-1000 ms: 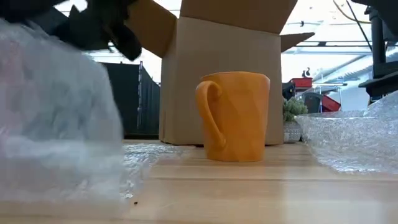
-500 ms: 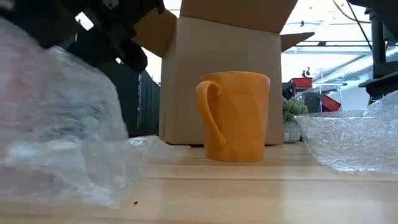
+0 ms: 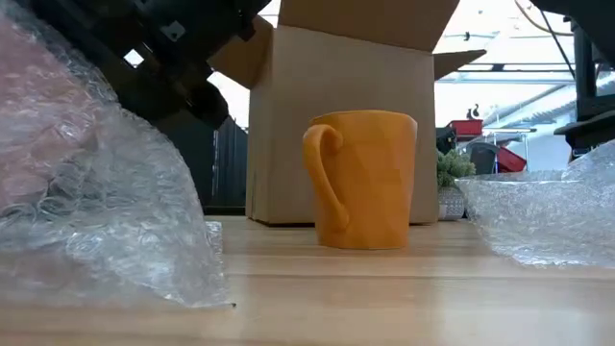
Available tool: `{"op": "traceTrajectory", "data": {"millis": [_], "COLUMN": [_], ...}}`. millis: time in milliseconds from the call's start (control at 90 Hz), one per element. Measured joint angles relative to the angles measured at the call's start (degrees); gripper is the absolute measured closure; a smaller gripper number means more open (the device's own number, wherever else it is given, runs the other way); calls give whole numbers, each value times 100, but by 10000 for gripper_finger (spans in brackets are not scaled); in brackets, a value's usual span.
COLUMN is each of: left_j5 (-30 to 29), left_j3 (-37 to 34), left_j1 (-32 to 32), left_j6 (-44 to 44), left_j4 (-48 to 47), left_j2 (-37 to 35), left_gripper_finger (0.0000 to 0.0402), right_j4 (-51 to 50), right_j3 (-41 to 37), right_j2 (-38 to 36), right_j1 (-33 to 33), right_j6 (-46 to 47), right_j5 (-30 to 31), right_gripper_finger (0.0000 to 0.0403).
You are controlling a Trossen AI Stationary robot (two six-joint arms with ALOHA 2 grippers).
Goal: Wrap mug
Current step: Wrap the pink mug with transparent bubble wrap
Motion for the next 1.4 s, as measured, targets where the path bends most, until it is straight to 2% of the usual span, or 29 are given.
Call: {"op": "traceTrajectory", "data": {"millis": [122,289,400,478,567,678,878,989,1133,1278,1400], "left_j5": [-91,-1132,-1162,-1135,-1096,-960,-148,63,110,519,710], "left_j3": [-163,-169,-169,-170,-173,-274,-1167,-1637,-2120,-2792,-3327], "left_j1": [-286,-640,-654,-509,-257,60,752,1036,1405,1939,2505], "left_j6": [-371,-1490,-2584,-2869,-2874,-2682,-1945,-1589,-1364,-790,-602], "left_j4": [-140,-1022,-2025,-2498,-2734,-2646,-1744,-1293,-991,-23,250], "left_j2": [52,-38,-204,-208,-197,-206,-206,-213,-476,-1209,-1878], "left_gripper_finger": [402,402,401,395,374,328,234,201,190,201,211], "right_j4": [7,53,97,162,177,186,392,424,424,422,422], "right_j3": [0,0,4,5,7,9,9,11,11,11,11], "right_j2": [0,-2,-9,-10,-11,-13,-20,-22,-22,-22,-22], "right_j1": [2,42,80,96,110,148,260,304,319,315,317], "right_j6": [-42,-295,-491,-606,-708,-869,-1096,-1204,-1249,-1250,-1249], "right_j5": [0,13,15,10,11,23,20,39,57,57,57], "right_gripper_finger": [211,211,211,211,211,211,211,211,211,211,211]}}
